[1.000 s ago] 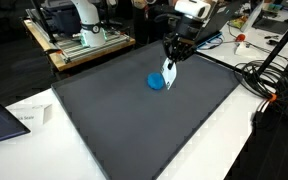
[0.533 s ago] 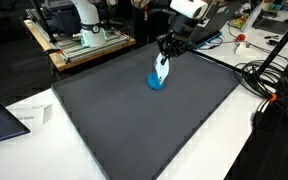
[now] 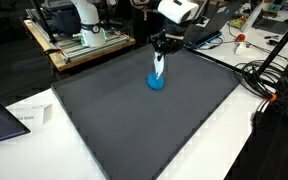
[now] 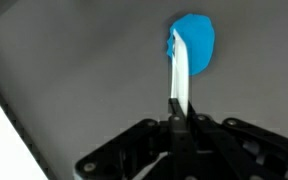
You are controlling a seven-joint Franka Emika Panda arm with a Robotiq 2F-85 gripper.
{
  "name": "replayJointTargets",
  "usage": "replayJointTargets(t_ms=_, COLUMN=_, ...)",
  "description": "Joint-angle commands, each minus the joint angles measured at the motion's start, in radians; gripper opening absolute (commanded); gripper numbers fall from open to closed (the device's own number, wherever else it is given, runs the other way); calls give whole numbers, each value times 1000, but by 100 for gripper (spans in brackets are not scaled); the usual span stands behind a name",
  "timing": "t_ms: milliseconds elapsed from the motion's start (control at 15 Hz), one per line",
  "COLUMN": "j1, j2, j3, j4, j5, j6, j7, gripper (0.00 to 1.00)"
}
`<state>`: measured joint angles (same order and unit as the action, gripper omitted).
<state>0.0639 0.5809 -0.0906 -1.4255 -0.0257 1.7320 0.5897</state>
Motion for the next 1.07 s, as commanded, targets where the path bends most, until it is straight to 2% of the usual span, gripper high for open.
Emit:
replayJointTargets(t_ms=0, j1=-49, j2=22, j3=19, j4=42, j5=101, j6=-39, j7=-47, gripper=1)
replayJointTargets(t_ms=267, j1=-86, j2=2, j3=25, j4=-10, j5=194, j6=18, j7=-117, gripper=1)
replayJointTargets(t_ms=533, j1=-124, j2=-16, j3=20, j4=-52, j5=232, j6=53, j7=-209, gripper=1)
replayJointTargets(t_ms=1000, j1=-211, j2=-88, j3=30, j4=-196, j5=304, j6=145, j7=-451, gripper=1)
